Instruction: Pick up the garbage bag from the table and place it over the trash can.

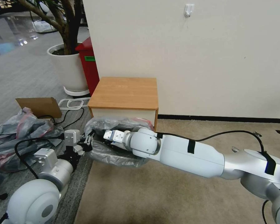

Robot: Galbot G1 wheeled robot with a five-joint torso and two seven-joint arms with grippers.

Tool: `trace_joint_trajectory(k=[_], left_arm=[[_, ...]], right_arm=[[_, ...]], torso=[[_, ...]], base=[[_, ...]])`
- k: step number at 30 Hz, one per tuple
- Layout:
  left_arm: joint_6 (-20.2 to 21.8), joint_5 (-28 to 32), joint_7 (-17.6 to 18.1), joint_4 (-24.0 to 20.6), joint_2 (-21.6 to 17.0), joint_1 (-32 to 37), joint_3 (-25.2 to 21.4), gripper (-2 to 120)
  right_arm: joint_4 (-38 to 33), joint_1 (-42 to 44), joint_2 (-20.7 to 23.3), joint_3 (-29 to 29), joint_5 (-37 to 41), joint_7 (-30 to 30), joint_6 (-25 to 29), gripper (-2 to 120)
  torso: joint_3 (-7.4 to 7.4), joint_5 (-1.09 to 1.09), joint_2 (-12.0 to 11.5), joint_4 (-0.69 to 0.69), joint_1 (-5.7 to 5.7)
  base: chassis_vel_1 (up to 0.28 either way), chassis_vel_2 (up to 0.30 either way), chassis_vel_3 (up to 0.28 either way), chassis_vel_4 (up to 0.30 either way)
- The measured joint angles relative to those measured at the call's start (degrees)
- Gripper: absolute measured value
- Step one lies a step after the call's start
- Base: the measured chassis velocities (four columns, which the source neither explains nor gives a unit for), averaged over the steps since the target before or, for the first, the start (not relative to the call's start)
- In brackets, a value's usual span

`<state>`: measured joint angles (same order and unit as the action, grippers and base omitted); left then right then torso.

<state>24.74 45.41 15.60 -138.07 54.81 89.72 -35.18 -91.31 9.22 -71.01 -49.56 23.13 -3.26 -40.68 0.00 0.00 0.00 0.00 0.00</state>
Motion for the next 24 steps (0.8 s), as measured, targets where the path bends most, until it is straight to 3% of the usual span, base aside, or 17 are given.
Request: trace_joint_trajectory(k=[13, 18, 24], left_arm=[[-0.1, -0.1, -0.8, -0.4, 0.1, 0.3, -0.3, 9], [-0.2, 0.2, -0.5, 0.2, 0.6, 0.4, -0.7, 9], [-0.2, 4.9, 3.0, 2.9, 1.6, 0.0, -0.5, 9]], right_arm=[[2.8, 0.2, -1.0, -0.7, 0.0, 0.0, 0.0, 0], [-0.2, -0.2, 0.4, -0.7, 1.1, 0.0, 0.0, 0], [-6.3, -0.5, 3.7, -0.8, 2.9, -0.3, 0.0, 0]], torso=[[0.0, 0.0, 0.0, 0.0, 0.0], [0.0, 0.01, 0.0, 0.0, 0.0], [0.0, 0.0, 0.0, 0.0, 0.0]], base=[[0.0, 0.0, 0.0, 0.0], [0.0, 0.0, 0.0, 0.0], [0.0, 0.0, 0.0, 0.0]])
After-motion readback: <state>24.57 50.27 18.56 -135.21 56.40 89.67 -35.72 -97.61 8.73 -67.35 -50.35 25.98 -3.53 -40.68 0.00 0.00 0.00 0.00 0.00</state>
